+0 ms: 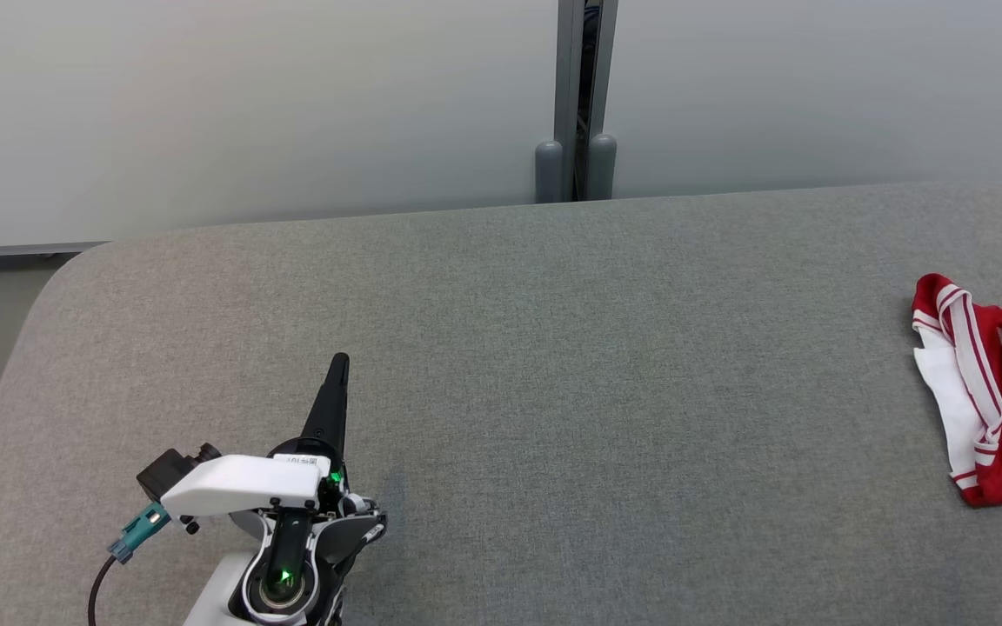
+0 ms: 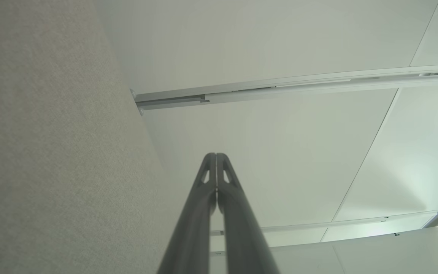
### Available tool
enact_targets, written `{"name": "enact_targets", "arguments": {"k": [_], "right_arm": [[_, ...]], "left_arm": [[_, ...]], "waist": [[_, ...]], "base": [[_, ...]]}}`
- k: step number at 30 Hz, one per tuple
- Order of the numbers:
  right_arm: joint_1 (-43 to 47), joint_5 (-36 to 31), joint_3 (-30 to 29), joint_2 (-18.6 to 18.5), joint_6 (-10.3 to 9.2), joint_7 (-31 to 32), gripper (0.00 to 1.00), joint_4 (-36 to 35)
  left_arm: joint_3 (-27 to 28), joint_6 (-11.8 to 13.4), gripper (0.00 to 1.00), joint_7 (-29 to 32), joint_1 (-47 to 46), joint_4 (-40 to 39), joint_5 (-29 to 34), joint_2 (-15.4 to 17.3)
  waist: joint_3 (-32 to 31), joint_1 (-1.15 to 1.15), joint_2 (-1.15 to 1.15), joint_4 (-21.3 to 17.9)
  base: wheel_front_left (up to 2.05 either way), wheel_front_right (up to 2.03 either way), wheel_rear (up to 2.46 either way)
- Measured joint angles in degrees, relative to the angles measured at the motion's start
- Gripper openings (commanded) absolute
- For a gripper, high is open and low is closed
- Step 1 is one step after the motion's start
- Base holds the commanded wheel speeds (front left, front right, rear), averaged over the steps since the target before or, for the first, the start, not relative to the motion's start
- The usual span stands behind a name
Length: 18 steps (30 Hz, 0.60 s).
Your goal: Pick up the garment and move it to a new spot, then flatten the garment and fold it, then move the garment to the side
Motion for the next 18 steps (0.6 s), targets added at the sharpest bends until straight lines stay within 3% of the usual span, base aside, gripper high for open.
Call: {"name": "enact_targets", "arguments": {"k": [8, 9, 18], "right_arm": [[0.3, -0.03, 0.1, 0.37, -0.01, 0.07, 0.0, 0.63], [0.63, -0.03, 0.2, 0.87, -0.05, 0.07, 1.0, 1.14], [2.16, -1.86, 3.05, 2.24, -0.08, -3.0, 1.0, 0.76]], "left_arm": [[-0.07, 0.02, 0.0, -0.01, 0.55, 0.48, 0.01, -0.03], [-0.12, 0.02, 1.0, -0.01, 1.27, 0.89, 0.01, -0.04], [1.27, 0.03, 1.0, -0.6, 4.49, -0.02, 1.14, -0.05]], "waist": [[0.0, 0.0, 0.0, 0.0], [0.0, 0.0, 0.0, 0.0], [0.03, 0.0, 0.0, -0.01]], "base": [[0.0, 0.0, 0.0], [0.0, 0.0, 0.0], [0.0, 0.0, 0.0]]}}
